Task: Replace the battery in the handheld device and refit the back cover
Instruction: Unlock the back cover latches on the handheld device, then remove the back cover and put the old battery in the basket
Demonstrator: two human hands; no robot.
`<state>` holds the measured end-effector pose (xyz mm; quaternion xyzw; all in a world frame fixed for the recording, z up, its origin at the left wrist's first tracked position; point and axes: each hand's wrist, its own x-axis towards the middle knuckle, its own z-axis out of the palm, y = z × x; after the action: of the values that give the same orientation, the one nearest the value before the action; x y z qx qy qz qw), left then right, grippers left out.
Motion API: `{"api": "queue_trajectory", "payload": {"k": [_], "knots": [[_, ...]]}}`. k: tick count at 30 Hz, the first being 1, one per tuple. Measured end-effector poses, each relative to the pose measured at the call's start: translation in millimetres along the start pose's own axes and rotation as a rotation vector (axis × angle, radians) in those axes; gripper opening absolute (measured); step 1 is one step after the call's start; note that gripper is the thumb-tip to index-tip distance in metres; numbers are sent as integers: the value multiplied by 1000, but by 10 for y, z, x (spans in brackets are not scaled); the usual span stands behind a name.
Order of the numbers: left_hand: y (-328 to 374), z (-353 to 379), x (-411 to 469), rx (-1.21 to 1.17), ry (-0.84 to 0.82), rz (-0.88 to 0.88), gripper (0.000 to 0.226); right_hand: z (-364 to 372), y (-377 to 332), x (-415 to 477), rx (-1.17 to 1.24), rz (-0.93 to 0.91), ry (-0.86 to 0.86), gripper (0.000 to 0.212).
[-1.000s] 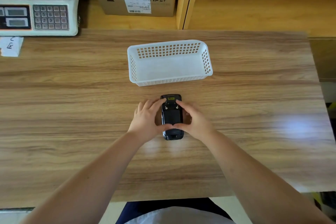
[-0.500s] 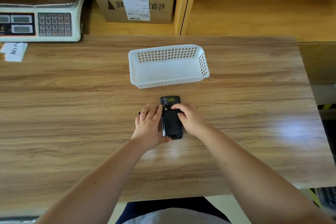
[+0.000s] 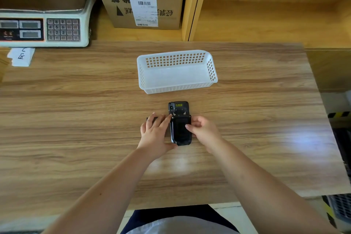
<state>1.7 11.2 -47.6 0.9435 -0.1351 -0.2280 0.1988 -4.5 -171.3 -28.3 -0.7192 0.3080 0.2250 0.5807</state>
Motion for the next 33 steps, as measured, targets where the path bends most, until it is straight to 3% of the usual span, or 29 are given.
{"api": "queue_trajectory", "payload": {"k": [3,7,9,14,16,22,33], "knots": [[18,11,-23,-14,1,-14,103,-31,22,-10,18,-5,58,16],[54,48,-54,-62,-16,-66,100,-314,-19,58,331,28,191,14],[69,72,-61,-77,-21,-81,100,-482,3,106,345,63,226,15],[90,128,-78,-60,-37,-60,101,-663,206,162,133,176,237,29],[92,137,-85,-59,-39,-61,101,-655,267,155,36,182,245,25],[83,125,-87,-56,-45,-79,100,-567,278,149,-362,30,322,17],[60,52,-67,-109,20,-76,92,-483,196,164,-612,-133,391,32]]}}
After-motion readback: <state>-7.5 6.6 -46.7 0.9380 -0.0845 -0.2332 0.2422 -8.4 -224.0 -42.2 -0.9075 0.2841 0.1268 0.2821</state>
